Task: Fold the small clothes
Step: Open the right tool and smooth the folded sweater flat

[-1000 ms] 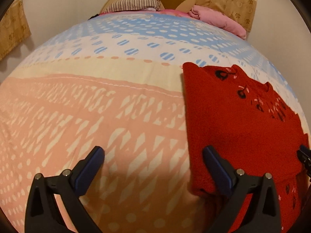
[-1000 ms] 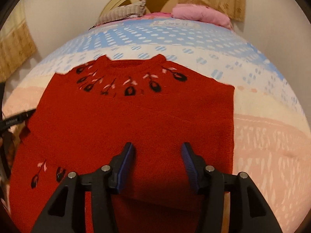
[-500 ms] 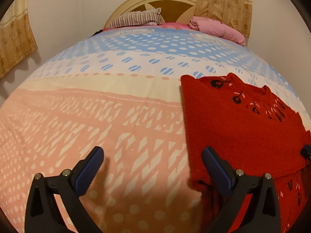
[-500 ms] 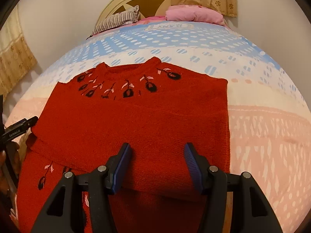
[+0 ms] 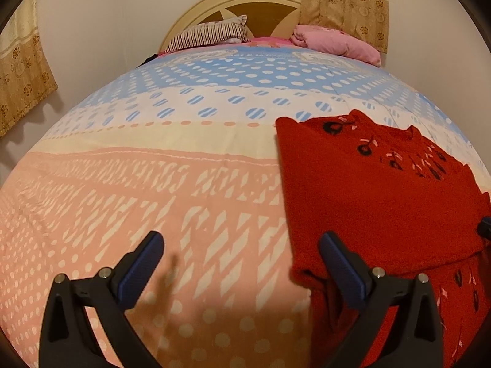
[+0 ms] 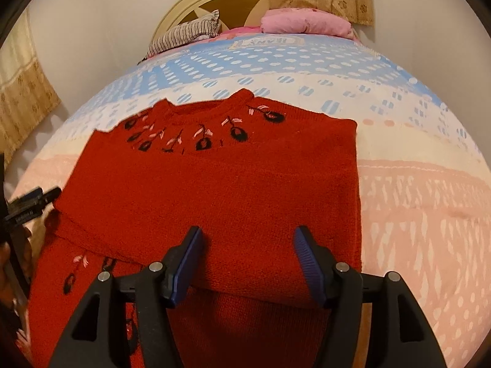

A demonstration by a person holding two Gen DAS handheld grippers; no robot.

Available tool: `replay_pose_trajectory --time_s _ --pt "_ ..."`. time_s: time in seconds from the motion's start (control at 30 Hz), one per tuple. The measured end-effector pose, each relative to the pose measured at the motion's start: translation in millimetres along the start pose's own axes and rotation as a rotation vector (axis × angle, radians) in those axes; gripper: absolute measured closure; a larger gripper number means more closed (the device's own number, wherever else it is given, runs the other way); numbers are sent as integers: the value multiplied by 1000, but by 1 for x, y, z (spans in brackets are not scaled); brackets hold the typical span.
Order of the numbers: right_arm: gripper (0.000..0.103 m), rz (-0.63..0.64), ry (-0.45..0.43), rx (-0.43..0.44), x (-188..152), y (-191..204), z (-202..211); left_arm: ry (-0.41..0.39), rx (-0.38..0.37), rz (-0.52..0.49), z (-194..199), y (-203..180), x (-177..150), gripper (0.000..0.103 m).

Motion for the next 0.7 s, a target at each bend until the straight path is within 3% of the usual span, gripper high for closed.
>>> replay_pose_trajectory --time_s 0.23,0.7 --pt "40 -15 -36 8 -11 -1 31 -14 -51 -39 28 -10 -16 0" --pt "39 -27 22 12 -75 -16 71 -5 -172 -73 83 -24 -70 0"
Point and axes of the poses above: each gripper's, at about its wrist camera, not at the fingertips, and z roughly against the way its jaws point, y to its left, x to its top, the point moved 2 cm from there along -z, roughly the way its jaws point, and after that the axes turned 8 degrees about -z, right-handed, at the moved point
